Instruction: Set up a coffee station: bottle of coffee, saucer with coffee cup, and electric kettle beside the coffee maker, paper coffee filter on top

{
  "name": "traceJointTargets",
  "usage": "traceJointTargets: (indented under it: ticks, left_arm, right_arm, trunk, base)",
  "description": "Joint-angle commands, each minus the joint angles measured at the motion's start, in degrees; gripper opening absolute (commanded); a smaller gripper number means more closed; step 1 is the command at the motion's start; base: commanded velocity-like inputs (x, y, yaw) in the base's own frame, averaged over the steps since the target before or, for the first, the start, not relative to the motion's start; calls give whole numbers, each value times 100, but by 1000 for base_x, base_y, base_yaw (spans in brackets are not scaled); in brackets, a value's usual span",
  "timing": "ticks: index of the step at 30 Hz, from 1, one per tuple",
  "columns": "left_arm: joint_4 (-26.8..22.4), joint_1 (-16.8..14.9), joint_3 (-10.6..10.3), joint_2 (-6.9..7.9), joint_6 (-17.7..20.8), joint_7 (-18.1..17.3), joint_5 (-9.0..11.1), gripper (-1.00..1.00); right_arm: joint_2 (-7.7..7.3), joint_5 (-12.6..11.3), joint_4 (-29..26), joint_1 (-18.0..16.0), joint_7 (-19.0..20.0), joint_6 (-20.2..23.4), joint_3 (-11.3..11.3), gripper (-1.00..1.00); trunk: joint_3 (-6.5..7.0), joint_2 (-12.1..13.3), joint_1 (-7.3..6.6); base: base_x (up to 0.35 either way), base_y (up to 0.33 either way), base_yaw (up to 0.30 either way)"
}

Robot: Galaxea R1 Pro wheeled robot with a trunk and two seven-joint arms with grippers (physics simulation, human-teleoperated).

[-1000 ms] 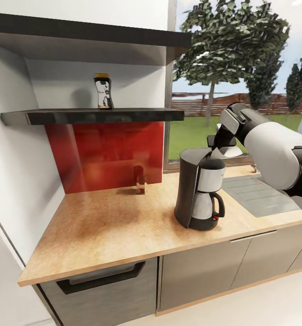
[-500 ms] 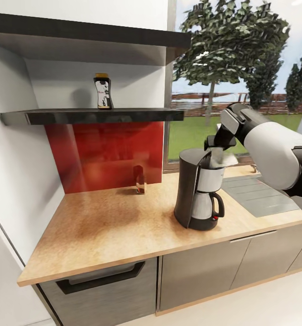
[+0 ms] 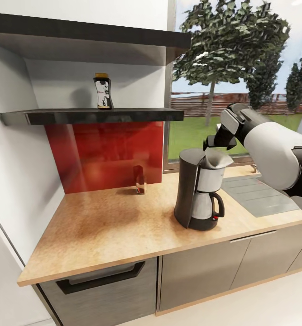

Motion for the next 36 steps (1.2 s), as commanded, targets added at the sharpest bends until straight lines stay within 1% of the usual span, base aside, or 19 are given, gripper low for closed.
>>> traceJointTargets:
  ticks: [1,30,36]
  left_arm:
    - [-6,0,35,-2,-13,-1,21,100]
    - [-6,0,38,-2,-15,-1,21,100]
    - [-6,0,38,-2,-14,-1,21,100]
  right_arm:
    - [0,-8,-5,-5,-21,21,-6,100]
    - [0,-8,-3,-4,-20,21,-5,100]
    - [0,-8,-7,-4,-20,21,-5,100]
  trunk:
    - [-12,-12,4]
    - [-11,-12,4]
    - [24,-12,4]
  base:
    - [0,0,0]
    - [0,0,0]
    - [0,0,0]
